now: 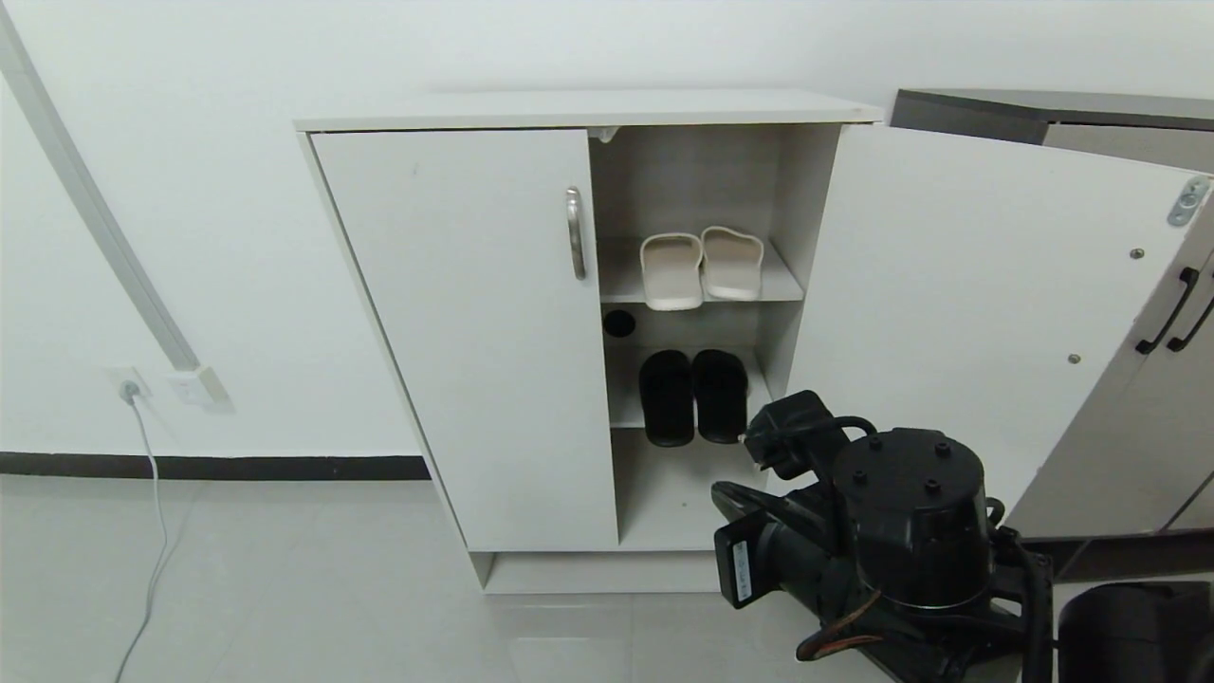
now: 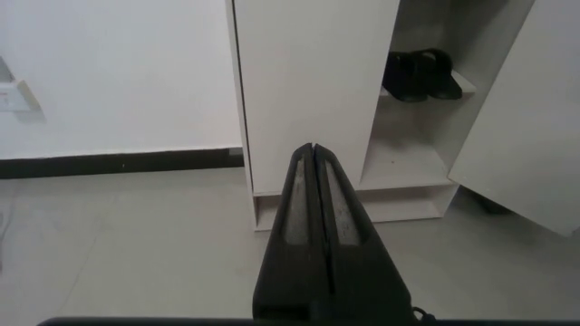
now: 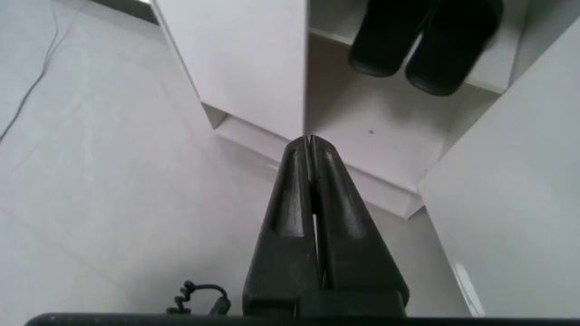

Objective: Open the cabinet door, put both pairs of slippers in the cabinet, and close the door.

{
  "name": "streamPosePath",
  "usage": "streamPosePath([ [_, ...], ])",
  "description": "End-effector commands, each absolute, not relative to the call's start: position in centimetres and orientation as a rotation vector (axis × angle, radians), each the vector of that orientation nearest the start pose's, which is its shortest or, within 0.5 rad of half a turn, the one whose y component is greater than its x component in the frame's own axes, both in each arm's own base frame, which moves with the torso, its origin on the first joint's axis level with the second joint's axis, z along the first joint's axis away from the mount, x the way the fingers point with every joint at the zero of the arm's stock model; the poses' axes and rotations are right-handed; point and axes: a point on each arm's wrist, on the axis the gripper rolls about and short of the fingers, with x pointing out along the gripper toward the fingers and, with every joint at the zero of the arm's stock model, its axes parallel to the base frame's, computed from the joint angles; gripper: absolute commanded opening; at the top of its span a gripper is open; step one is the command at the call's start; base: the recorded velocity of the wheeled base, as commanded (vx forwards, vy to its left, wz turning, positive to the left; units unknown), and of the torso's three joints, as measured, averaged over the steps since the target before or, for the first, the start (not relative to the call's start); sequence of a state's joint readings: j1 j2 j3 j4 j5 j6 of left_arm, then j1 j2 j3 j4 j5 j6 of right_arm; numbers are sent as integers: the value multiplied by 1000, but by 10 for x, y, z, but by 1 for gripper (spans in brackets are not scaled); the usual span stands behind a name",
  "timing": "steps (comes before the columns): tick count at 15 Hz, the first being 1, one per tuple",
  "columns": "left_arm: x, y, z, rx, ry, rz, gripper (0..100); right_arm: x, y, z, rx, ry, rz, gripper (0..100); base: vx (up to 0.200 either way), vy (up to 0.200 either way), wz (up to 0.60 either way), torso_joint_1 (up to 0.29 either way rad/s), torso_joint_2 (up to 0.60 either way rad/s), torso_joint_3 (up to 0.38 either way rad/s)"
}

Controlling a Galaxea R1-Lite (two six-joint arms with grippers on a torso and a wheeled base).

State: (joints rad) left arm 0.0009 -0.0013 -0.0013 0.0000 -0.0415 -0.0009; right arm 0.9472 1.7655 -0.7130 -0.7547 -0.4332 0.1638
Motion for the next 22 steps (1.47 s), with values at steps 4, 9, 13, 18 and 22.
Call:
streamPosePath([
  [4,-23,-1,76,-2,-2,-40,0,187,243,147,-40,282,487,0,0,0,0,0,0,0],
  [9,-23,-1,76,-2,-2,-40,0,187,243,147,-43,284,487,0,0,0,0,0,0,0],
  [13,-23,-1,76,-2,-2,-40,0,187,243,147,-43,284,487,0,0,0,0,0,0,0],
  [18,-23,-1,75,-2,0,-40,0,187,243,147,-43,284,487,0,0,0,0,1,-90,-150],
  [22,-23,-1,76,-2,-2,-40,0,188,245,145,-45,287,487,0,0,0,0,38,-455,-371],
])
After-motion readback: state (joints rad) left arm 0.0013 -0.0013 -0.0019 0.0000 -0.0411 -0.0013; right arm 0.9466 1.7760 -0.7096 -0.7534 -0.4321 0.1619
